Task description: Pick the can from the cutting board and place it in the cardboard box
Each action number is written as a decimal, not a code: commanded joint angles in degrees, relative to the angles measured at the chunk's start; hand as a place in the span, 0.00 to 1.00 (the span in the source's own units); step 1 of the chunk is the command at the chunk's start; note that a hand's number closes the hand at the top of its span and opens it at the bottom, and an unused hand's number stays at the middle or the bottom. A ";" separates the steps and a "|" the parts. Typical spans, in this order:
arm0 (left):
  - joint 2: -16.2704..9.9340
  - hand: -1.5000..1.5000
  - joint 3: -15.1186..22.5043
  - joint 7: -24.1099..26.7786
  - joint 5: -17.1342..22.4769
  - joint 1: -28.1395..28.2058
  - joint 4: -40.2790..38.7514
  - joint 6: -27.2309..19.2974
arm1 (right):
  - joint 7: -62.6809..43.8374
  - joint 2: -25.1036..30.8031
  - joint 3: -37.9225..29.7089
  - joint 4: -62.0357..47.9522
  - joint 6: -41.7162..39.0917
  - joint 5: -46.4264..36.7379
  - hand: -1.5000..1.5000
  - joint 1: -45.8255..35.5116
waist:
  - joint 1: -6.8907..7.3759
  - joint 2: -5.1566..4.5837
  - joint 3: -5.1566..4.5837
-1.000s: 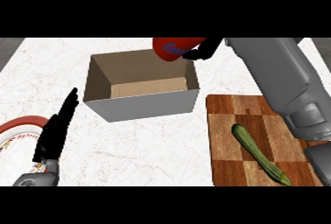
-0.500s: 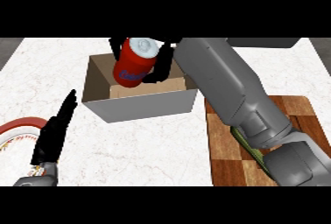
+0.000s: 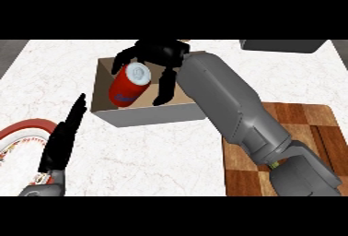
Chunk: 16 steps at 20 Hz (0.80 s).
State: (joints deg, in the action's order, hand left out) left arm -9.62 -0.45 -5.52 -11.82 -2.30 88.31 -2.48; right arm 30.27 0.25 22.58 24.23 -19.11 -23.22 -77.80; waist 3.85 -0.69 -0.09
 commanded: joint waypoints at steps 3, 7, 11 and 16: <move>1.16 0.50 0.90 -2.13 -1.24 -4.26 -2.52 -0.48 | -1.99 -0.25 5.89 2.63 1.82 8.36 0.00 3.67 | 0.79 -0.27 0.00; 0.50 0.50 1.04 0.22 -0.90 -3.61 -2.42 0.63 | -3.11 -0.25 -0.83 -0.39 3.05 16.70 0.00 3.09 | 2.05 -0.83 -0.01; 1.63 0.50 1.15 0.15 -1.22 -3.57 -2.61 -0.54 | -6.05 -0.25 -6.96 -1.74 3.16 25.47 0.00 1.52 | 1.74 -0.65 0.00; 0.45 0.50 0.63 1.39 -1.08 -2.26 -2.50 0.29 | -8.78 -0.25 -14.55 -7.31 0.24 32.73 0.00 -3.04 | 1.55 -0.93 0.01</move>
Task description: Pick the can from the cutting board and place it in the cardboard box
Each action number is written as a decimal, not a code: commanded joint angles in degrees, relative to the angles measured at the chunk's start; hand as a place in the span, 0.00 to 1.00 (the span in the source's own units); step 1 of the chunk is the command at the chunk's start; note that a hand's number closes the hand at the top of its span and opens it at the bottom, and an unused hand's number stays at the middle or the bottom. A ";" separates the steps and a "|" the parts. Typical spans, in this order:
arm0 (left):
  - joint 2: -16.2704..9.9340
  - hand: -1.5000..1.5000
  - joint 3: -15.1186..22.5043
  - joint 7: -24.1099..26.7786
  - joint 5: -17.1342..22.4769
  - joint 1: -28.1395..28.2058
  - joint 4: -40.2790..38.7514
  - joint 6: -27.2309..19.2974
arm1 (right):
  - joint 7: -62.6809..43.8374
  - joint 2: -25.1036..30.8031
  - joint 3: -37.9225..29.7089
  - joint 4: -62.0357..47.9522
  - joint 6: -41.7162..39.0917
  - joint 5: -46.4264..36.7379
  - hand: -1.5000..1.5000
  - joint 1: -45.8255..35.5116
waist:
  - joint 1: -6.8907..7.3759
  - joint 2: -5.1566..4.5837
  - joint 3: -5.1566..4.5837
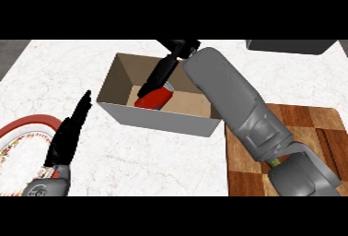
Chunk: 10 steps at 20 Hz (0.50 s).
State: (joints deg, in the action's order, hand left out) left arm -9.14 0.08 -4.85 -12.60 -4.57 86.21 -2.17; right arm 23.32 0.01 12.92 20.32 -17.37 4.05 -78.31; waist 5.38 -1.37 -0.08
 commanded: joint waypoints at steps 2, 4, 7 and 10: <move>-0.44 0.50 -0.30 0.25 0.26 2.63 2.40 0.13 | -1.40 3.04 -8.41 -5.24 -2.50 6.71 0.00 -3.19 | -0.73 0.02 0.06; -0.86 0.50 -1.45 0.33 0.59 -1.01 -0.14 0.15 | -1.91 5.99 -9.89 -7.47 -3.48 7.39 0.00 -4.97 | -0.36 -0.88 0.00; -1.41 0.50 -1.11 0.27 0.66 -0.41 1.00 1.00 | -2.53 9.82 -11.32 -10.12 -1.23 7.58 0.00 -5.51 | 0.45 -1.21 0.01; -0.10 0.50 -0.02 -0.24 0.51 -0.93 1.75 0.64 | -0.70 13.41 -12.71 -11.52 -2.48 8.38 0.00 -4.36 | 1.22 -1.88 0.06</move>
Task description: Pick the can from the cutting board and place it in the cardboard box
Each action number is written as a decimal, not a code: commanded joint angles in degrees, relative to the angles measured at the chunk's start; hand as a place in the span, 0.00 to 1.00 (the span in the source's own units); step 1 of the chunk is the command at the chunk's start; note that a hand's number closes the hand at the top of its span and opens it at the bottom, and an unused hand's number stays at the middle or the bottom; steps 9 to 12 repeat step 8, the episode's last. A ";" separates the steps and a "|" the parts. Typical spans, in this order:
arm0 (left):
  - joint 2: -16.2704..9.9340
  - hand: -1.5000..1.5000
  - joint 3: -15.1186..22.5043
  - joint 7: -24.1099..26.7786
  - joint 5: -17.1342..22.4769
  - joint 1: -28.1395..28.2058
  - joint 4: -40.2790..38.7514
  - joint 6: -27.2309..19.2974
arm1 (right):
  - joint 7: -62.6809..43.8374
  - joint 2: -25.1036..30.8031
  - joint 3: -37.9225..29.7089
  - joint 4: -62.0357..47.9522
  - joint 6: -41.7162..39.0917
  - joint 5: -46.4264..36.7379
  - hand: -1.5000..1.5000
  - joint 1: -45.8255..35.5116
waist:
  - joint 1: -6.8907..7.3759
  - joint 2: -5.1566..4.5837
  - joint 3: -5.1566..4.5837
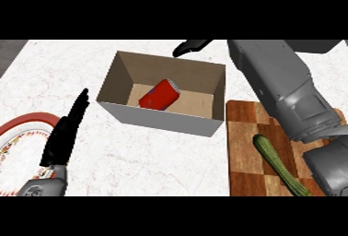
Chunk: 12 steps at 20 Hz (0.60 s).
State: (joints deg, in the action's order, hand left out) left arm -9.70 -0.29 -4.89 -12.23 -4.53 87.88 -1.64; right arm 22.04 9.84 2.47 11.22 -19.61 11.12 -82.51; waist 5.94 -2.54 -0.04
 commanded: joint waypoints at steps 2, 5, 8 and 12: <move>0.01 0.50 0.74 0.96 0.25 1.02 1.69 0.78 | -0.83 8.09 -3.17 -3.44 -4.64 2.10 0.00 -0.49 | 1.51 -0.79 0.06; -0.48 0.50 0.03 -0.37 0.21 -1.74 0.90 0.72 | -0.32 12.05 -3.03 -3.61 -8.13 1.64 0.00 -1.17 | 1.70 -1.54 0.11; 0.14 0.50 1.33 -0.07 0.37 -1.90 0.67 1.69 | 2.13 13.02 -2.20 -3.43 -10.14 0.55 0.00 -0.44 | 2.36 -1.71 0.13; 0.14 0.50 1.33 -0.07 0.37 -1.90 0.67 1.69 | 2.13 13.02 -2.20 -3.43 -10.14 0.55 0.00 -0.44 | 2.36 -1.71 0.13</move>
